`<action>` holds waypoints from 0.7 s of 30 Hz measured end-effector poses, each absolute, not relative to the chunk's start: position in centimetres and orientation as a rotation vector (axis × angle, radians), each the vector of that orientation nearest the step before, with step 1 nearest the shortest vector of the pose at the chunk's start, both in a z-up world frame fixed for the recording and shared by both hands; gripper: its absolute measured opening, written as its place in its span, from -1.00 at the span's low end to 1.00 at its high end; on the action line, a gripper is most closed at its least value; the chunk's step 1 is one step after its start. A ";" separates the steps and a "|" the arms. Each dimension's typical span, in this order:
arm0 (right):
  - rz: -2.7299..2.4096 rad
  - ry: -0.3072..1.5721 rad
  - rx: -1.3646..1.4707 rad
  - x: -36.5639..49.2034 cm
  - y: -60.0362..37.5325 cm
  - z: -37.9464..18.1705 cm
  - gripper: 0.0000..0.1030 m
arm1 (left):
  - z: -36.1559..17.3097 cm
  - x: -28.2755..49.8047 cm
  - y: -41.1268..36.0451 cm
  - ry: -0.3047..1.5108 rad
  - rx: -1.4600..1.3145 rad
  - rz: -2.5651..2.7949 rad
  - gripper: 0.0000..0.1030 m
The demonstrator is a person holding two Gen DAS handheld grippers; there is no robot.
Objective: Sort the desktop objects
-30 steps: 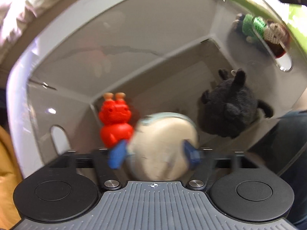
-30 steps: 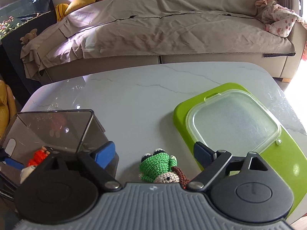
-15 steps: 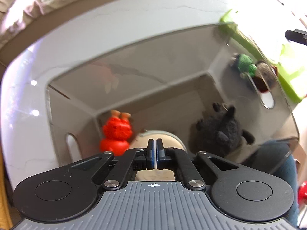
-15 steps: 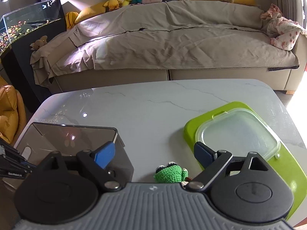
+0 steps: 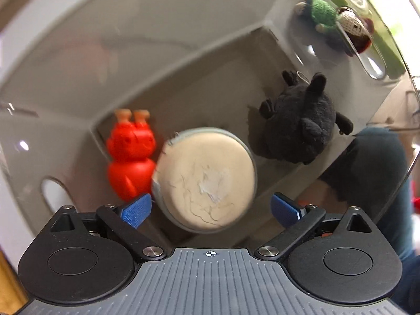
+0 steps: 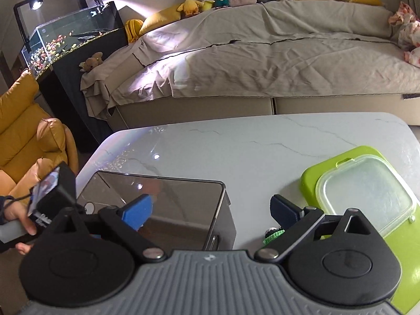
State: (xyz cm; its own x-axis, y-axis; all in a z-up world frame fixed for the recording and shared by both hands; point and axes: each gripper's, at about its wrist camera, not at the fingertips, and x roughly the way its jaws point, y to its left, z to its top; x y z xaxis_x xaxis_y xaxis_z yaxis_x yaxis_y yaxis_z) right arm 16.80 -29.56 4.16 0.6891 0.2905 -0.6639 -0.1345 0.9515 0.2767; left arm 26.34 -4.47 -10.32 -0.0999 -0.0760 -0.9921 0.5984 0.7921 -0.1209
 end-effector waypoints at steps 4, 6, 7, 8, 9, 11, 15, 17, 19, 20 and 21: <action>0.242 0.787 0.248 17.1 -30.2 3.5 0.91 | -11.4 26.7 -4.1 1.563 0.327 -0.532 1.00; 0.246 0.796 0.266 17.3 -30.4 3.1 0.91 | -11.3 26.7 -4.3 1.537 0.315 -0.518 1.00; 0.249 0.800 0.273 17.4 -30.5 3.0 0.91 | -11.3 26.7 -4.3 1.536 0.289 -0.522 1.00; 0.252 0.802 0.275 17.4 -30.5 2.9 0.91 | -11.3 26.9 -4.2 1.544 0.244 -0.533 1.00; 0.255 0.803 0.277 17.4 -30.5 2.8 0.91 | -11.3 27.0 -4.0 1.547 0.202 -0.540 0.96; 0.259 0.802 0.280 17.1 -30.5 2.5 0.91 | -11.0 27.1 -3.7 1.532 0.138 -0.544 0.68; 0.263 0.806 0.292 17.0 -31.0 2.4 0.92 | -10.6 27.5 -2.7 1.517 -0.006 -0.619 0.49; 0.262 0.808 0.297 17.0 -31.2 2.3 0.92 | -10.5 27.6 -2.1 1.540 -0.136 -0.703 0.49; 0.264 0.811 0.308 17.0 -31.4 2.1 0.92 | -10.6 27.4 -2.0 1.564 -0.258 -0.786 0.76; 0.265 0.812 0.313 17.1 -31.4 2.0 0.92 | -10.3 27.2 -2.5 1.551 -0.231 -0.787 0.83; 0.266 0.814 0.319 17.1 -31.5 1.9 0.92 | -9.9 26.9 -3.2 1.535 -0.148 -0.758 0.83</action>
State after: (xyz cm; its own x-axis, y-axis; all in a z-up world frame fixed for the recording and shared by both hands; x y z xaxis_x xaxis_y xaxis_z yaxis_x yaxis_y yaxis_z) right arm 17.07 -31.52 1.91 0.6585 0.3512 -0.6656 -0.1096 0.9197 0.3769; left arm 26.92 -3.17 -9.90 -0.1388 -0.5249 -0.8398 0.3481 0.7680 -0.5375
